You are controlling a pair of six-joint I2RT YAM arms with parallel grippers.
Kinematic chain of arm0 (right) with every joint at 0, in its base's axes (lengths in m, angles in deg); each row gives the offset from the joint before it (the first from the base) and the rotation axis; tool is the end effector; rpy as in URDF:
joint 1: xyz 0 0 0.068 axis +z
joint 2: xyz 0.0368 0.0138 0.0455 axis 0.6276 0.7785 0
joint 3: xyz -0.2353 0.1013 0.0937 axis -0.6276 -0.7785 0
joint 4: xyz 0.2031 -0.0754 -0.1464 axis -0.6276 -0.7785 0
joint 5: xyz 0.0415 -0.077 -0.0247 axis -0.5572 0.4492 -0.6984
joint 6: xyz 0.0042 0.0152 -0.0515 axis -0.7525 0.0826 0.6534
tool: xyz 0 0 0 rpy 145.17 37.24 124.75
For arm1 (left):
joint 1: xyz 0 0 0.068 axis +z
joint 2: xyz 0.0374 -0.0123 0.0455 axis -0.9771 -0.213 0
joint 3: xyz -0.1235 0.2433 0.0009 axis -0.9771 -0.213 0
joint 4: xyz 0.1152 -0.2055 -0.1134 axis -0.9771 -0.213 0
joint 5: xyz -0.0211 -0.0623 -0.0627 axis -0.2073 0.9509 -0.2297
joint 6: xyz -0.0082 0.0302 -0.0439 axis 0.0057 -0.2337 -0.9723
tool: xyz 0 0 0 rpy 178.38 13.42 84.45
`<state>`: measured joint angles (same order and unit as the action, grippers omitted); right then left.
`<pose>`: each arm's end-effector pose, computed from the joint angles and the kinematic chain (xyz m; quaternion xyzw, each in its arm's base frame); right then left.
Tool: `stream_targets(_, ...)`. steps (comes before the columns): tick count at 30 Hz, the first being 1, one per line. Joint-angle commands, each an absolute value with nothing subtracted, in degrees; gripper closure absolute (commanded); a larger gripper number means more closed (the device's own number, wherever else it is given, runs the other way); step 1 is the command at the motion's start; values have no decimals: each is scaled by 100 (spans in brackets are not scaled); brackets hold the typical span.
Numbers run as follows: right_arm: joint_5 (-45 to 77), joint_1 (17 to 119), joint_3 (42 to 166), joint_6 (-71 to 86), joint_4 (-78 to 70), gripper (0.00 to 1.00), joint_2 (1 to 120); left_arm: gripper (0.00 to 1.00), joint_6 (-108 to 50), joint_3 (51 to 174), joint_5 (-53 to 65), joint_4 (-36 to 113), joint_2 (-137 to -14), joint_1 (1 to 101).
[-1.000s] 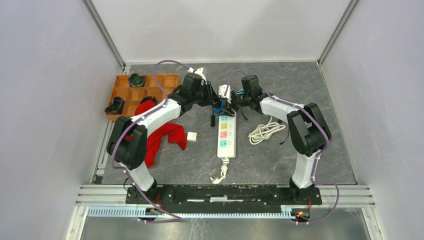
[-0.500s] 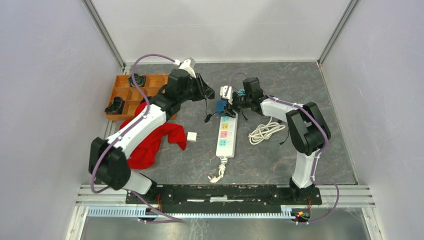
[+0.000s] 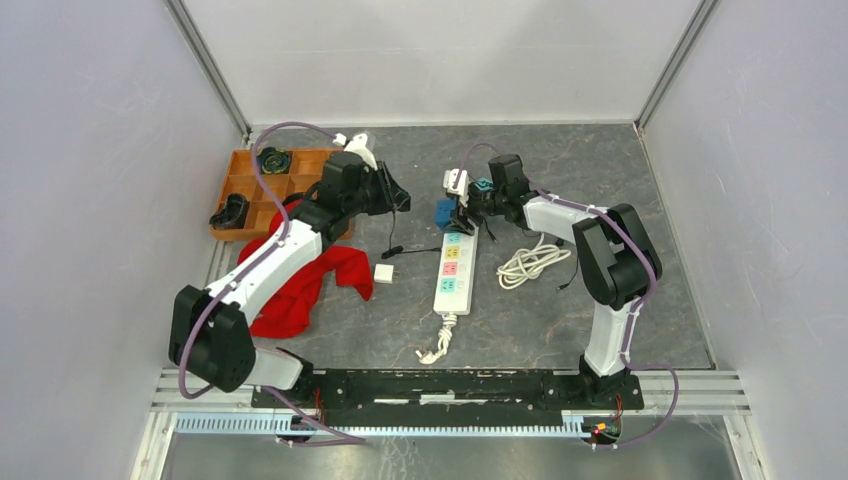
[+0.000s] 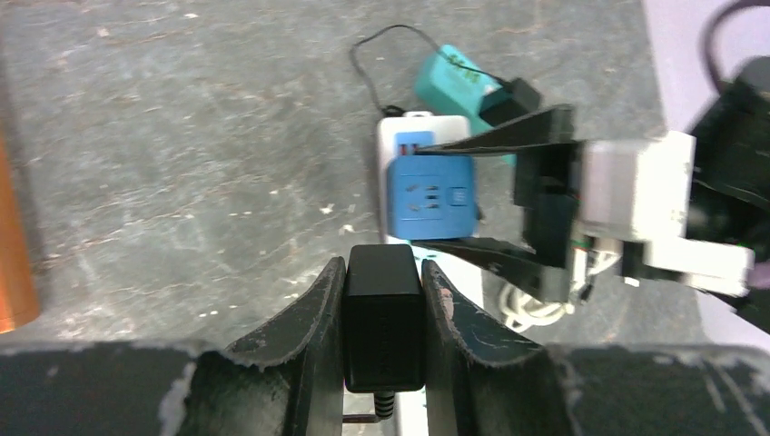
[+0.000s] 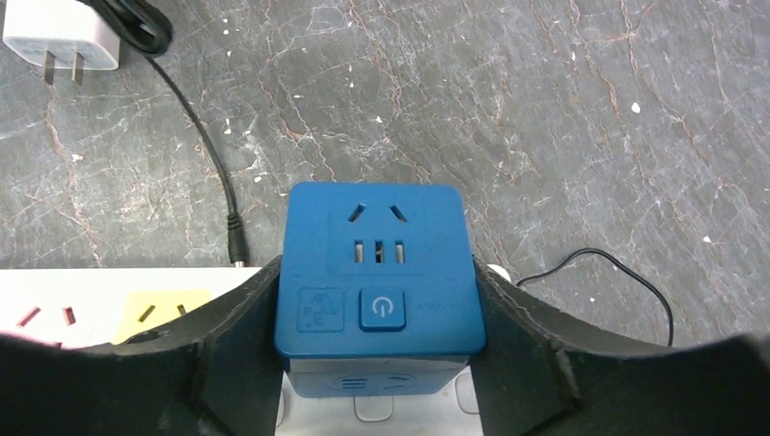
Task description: Pull the plug off the socket
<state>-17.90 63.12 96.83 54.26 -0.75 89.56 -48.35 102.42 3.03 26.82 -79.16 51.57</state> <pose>0.3659 0.1907 0.1783 -0.5787 0.6324 0.2654 0.4413 0.2864 -0.1444 0.3087 -0.0105 0.8503 -0.2871 0.4410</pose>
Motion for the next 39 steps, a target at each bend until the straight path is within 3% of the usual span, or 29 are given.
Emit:
stream_targets(1,-1770,6273,9575,5558,76,29,8903,98,-4485,10209,351,3007,-8174,5564)
stream_targets(3,-1841,6246,9546,5419,136,4,8759,98,-4470,10283,567,3068,-8479,5740)
stream_targets(4,-1906,6230,9543,5360,147,2,8695,98,-4463,10338,672,3089,-8638,5813)
stream_targets(15,-2607,5935,9579,4529,34,2,7533,98,-4430,10515,1610,3396,-9890,6320)
stream_targets(20,-2924,5922,9646,4527,-1151,2,7029,92,-4272,10593,1667,3237,-10027,6381)
stream_targets(25,-3038,5908,8964,4812,-1897,2,6190,87,-4077,10881,1766,2878,-10175,6390)
stream_targets(33,-2895,5416,7420,4793,-772,2,4700,70,-3522,11192,1523,2189,-10170,6390)
stream_targets(39,-3251,5044,7134,4558,-436,2,4807,54,-3464,10962,1507,2303,-9986,6390)
